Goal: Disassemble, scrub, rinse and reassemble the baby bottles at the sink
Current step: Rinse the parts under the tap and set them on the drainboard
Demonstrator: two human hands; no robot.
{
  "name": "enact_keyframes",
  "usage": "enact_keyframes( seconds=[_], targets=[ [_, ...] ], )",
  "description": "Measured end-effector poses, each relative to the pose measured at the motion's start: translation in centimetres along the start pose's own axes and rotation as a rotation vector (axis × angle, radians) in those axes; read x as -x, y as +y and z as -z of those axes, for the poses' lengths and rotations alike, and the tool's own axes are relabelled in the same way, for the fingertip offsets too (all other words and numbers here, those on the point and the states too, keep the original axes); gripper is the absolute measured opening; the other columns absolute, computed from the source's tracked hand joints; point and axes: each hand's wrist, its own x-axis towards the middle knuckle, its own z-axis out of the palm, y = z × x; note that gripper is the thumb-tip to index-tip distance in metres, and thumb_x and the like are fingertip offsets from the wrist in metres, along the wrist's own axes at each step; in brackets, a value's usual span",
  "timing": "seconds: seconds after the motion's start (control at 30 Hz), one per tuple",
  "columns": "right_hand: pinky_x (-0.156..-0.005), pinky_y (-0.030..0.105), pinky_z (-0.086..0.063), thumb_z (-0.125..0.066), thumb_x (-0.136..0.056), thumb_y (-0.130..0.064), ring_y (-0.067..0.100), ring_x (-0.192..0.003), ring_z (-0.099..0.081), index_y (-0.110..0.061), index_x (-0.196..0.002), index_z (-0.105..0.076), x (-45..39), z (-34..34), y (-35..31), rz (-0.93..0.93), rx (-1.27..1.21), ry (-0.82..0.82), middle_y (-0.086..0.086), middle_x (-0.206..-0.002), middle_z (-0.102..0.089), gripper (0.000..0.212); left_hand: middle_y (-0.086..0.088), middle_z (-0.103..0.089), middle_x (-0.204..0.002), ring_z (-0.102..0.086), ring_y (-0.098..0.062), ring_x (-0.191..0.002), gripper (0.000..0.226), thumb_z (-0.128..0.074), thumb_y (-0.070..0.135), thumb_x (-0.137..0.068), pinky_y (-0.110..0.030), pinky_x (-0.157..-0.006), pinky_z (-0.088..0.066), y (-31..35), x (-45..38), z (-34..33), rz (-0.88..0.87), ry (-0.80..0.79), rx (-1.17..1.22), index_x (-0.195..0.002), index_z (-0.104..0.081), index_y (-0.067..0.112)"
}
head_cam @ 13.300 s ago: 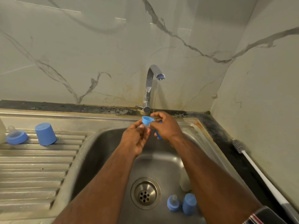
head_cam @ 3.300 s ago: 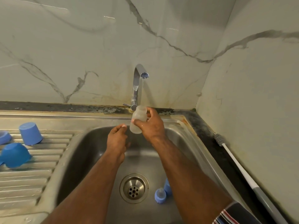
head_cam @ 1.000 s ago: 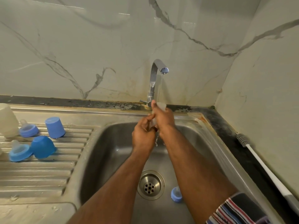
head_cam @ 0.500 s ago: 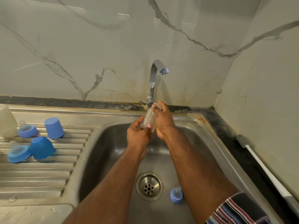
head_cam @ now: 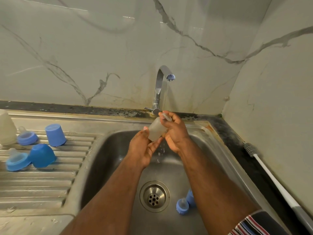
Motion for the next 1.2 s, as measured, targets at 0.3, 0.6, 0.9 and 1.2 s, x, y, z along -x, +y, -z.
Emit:
enact_keyframes(
  seconds=[0.3, 0.6, 0.9, 1.2],
  targets=[
    [-0.075, 0.05, -0.06, -0.063, -0.092, -0.027, 0.03, -0.093, -0.067, -0.018, -0.095, -0.064, -0.8, -0.6, -0.5, -0.004, 0.465, 0.256, 0.01, -0.101, -0.068, 0.009, -0.011, -0.062, -0.123, -0.066, -0.033, -0.113, 0.029, -0.057, -0.006, -0.097, -0.046, -0.09, -0.061, -0.1, -0.1, -0.2, -0.251, 0.051, -0.045, -0.115, -0.062, 0.016],
    [-0.074, 0.032, -0.059, -0.085, -0.077, -0.035, 0.015, -0.095, -0.061, -0.022, -0.111, -0.06, 0.0, -1.7, -0.9, 0.109, 0.852, 0.062, -0.001, -0.112, -0.062, 0.044, -0.01, -0.067, -0.119, -0.069, -0.026, -0.1, 0.048, -0.053, -0.009, -0.097, -0.048, -0.095, -0.058, -0.3, -0.7, 0.6, -0.222, 0.083, -0.234, -0.131, -0.054, 0.025],
    [-0.081, 0.022, -0.052, -0.091, -0.069, -0.02, 0.017, -0.107, -0.052, -0.023, -0.127, -0.057, 0.1, -1.8, -0.9, 0.218, 1.084, -0.024, 0.003, -0.13, -0.044, 0.068, -0.013, -0.069, -0.112, -0.066, -0.028, -0.093, 0.02, -0.049, 0.018, -0.106, -0.045, -0.088, -0.058, -0.1, -1.5, 1.3, -0.071, 0.181, -0.223, -0.123, -0.061, 0.019],
    [-0.087, 0.04, -0.057, -0.085, -0.076, -0.043, 0.018, -0.105, -0.06, -0.027, -0.126, -0.054, 0.1, -0.3, -0.7, 0.153, 0.756, 0.046, -0.002, -0.12, -0.061, 0.061, -0.018, -0.072, -0.115, -0.07, -0.039, -0.107, 0.028, -0.047, 0.023, -0.108, -0.046, -0.088, -0.061, -0.4, -0.8, 0.7, 0.118, 0.057, -0.201, -0.127, -0.06, 0.006]
  ],
)
